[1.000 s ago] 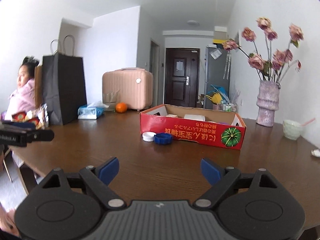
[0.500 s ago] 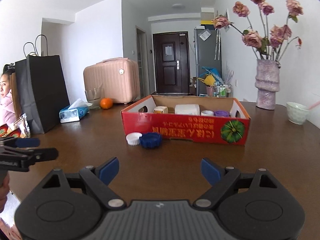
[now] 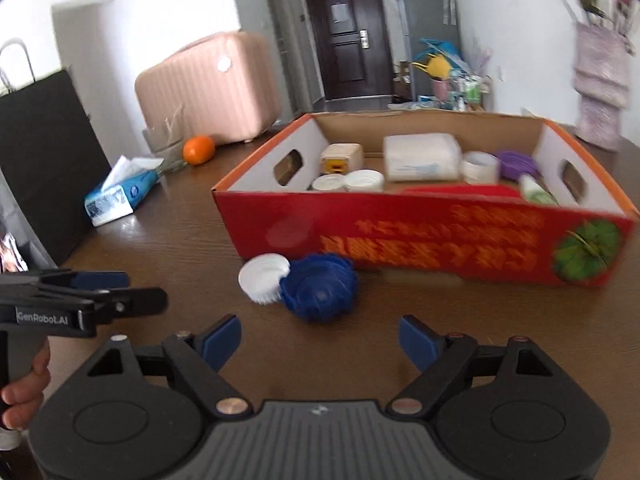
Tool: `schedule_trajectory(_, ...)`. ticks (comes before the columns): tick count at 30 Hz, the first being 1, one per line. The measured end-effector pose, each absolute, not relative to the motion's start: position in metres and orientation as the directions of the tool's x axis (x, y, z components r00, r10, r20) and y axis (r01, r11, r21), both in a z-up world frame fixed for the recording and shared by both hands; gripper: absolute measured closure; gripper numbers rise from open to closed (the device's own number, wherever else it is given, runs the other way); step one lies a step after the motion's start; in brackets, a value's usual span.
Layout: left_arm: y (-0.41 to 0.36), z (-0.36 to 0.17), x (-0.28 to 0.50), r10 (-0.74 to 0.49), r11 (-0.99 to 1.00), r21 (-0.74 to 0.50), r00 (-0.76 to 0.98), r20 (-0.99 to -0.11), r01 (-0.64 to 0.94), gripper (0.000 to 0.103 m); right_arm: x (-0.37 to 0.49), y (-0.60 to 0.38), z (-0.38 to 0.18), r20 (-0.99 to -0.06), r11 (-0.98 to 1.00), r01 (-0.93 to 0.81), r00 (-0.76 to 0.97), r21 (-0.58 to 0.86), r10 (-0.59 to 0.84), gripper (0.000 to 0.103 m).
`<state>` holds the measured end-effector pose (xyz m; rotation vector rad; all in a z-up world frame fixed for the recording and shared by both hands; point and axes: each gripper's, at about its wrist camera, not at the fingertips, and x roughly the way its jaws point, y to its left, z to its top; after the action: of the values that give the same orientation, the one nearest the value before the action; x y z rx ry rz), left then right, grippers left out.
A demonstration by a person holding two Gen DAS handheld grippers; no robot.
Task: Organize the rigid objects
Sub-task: 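Grasp the blue ridged cap with the right tool while the left tool grasps the white cap, then carry the white cap into the box with the left tool while the right tool drops the blue cap in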
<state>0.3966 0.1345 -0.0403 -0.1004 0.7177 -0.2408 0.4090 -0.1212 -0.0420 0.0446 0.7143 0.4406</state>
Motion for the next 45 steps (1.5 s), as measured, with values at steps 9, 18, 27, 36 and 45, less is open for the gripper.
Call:
schedule_trajectory(9, 0.113, -0.048, 0.424, -0.290, 0.956, -0.147, 0.723, -0.627, 0.255, 0.015, 0.439, -0.099, -0.057, -0.630, 0.912, -0.401, 0.687, 0.089, 0.363, 0.042)
schedule_trajectory(18, 0.062, -0.051, 0.437, -0.351, 0.923, -0.095, 0.713, -0.607, 0.374, 0.027, 0.409, -0.143, -0.048, -0.585, 0.923, -0.378, 0.733, 0.076, 0.348, 0.051)
schedule_trajectory(27, 0.051, -0.053, 0.417, -0.276, 0.959, -0.115, 0.750, -0.601, 0.260, 0.063, 0.355, -0.198, -0.042, -0.562, 0.951, -0.268, 0.767, 0.155, 0.308, 0.051)
schedule_trajectory(36, 0.057, -0.016, 0.306, -0.205, 0.974, -0.188, 0.854, -0.479, 0.128, 0.063, 0.302, -0.202, -0.027, -0.510, 0.933, -0.318, 0.782, 0.170, 0.359, 0.051)
schedule_trajectory(45, 0.052, 0.025, 0.192, -0.147, 0.982, -0.161, 0.933, -0.327, 0.098, 0.063, 0.227, -0.207, 0.000, -0.405, 0.934, -0.340, 0.843, 0.110, 0.354, 0.051)
